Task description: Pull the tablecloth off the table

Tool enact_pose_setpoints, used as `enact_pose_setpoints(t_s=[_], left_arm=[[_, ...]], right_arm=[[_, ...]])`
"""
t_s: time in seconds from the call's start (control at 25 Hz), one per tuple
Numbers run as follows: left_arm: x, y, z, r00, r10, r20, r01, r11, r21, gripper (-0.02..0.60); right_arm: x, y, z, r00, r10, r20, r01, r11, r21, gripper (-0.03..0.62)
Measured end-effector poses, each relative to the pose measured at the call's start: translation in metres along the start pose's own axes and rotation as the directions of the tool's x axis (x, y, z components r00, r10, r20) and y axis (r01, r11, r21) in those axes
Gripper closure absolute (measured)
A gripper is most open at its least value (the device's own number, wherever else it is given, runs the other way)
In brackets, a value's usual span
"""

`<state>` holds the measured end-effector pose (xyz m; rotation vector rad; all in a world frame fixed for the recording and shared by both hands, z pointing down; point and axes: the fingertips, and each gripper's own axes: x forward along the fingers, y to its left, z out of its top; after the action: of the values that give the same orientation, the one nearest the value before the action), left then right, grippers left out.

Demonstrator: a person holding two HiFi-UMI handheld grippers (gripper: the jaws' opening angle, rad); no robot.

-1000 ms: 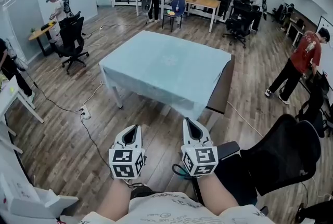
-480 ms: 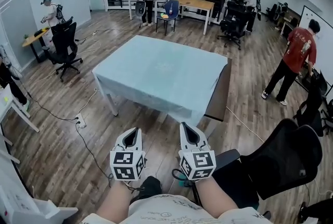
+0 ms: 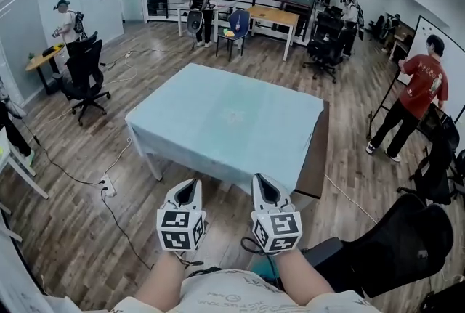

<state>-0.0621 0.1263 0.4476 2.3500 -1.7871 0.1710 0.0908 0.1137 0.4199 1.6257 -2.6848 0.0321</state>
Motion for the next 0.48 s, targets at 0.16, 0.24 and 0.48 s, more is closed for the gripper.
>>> enact_pose_setpoints(t_s=[0.16, 0.24, 0.48], left_arm=[[0.033, 0.03, 0.013, 1.0, -0.003, 0.001, 0.003, 1.0, 0.003, 0.571], [0.048, 0.048, 0.018, 1.0, -0.002, 0.001, 0.002, 1.0, 0.002, 0.571], [0.082, 0.092, 0.017, 1.0, -0.001, -0.013, 0.001, 1.0, -0.009, 0.571]], right_arm=[[0.046, -0.003, 0.006, 1.0, -0.006, 0.01, 0.006, 1.0, 0.005, 0.58], [0.07, -0.003, 0.007, 1.0, -0.009, 0.011, 0.009, 1.0, 0.008, 0.58], [0.119, -0.002, -0.001, 1.0, -0.031, 0.002, 0.031, 0.999, 0.026, 0.58]])
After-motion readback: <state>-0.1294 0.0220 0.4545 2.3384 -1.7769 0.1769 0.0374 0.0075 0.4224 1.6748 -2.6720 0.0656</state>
